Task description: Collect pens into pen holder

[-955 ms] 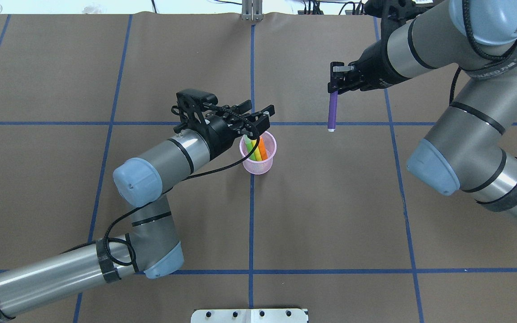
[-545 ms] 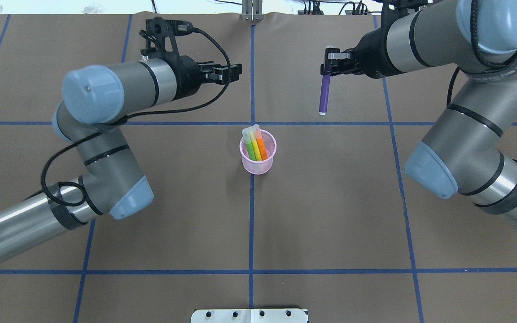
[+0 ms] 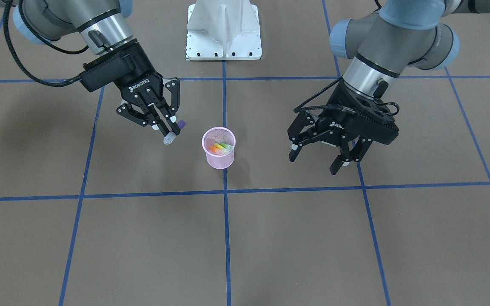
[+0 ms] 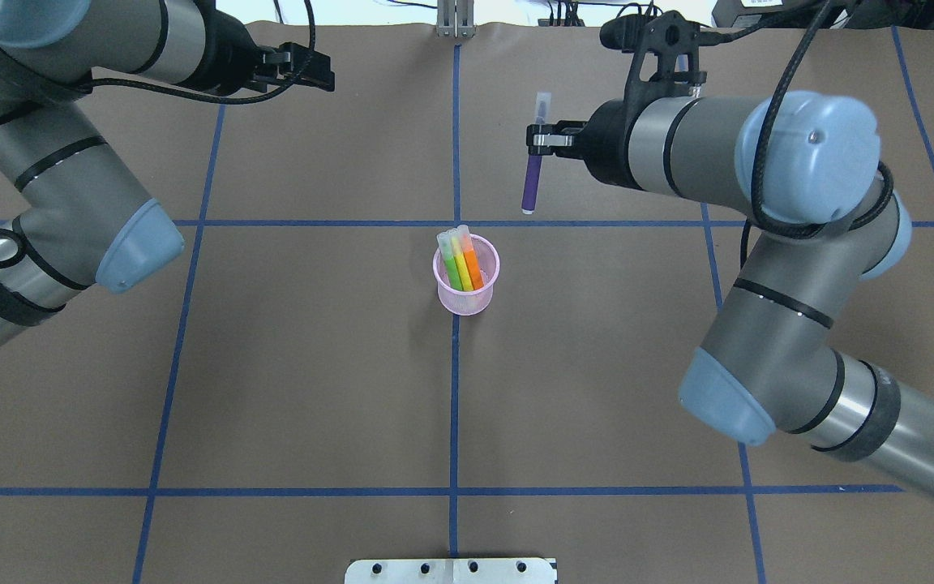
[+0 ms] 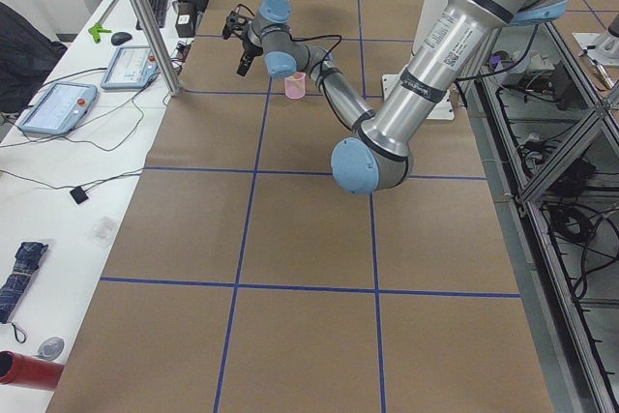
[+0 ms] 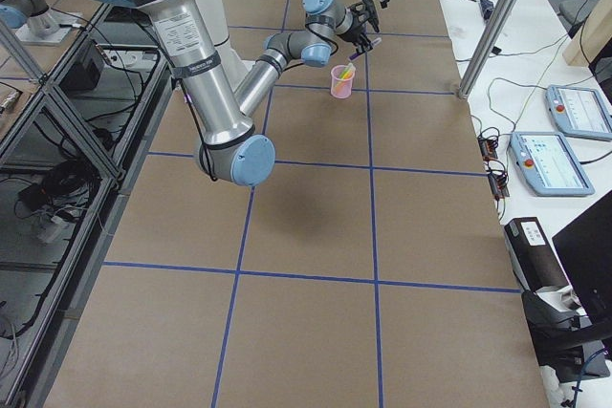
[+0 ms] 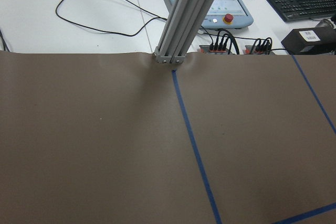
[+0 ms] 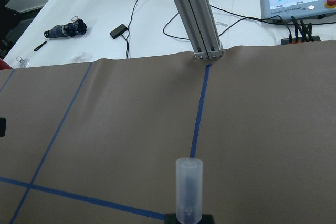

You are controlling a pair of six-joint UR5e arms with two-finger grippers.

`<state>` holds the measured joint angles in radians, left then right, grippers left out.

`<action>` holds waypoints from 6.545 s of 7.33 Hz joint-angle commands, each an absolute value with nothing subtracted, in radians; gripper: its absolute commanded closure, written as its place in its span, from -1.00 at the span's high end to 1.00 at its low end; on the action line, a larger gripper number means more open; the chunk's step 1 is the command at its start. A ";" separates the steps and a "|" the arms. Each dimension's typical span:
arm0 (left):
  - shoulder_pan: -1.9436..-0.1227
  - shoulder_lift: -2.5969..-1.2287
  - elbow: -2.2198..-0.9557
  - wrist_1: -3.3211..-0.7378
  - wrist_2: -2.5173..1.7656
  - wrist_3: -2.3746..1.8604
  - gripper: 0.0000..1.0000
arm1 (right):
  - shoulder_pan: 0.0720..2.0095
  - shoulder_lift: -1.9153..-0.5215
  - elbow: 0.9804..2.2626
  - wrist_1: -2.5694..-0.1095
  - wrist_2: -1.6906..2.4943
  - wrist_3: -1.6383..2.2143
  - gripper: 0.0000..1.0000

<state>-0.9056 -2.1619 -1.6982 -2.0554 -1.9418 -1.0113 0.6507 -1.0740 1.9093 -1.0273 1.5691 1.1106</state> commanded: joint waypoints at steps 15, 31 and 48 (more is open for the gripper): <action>-0.959 -2.069 -1.686 -2.026 -1.968 -0.930 1.00 | 0.325 -1.002 1.692 -0.992 1.000 1.045 -0.63; -1.313 -1.822 -1.798 -1.463 -2.036 -0.178 1.00 | 1.084 -1.325 1.923 -1.753 2.065 0.632 1.00; -1.537 -1.562 -1.644 -1.644 -2.315 0.048 1.00 | 1.582 -1.546 1.554 -1.471 2.416 0.170 1.00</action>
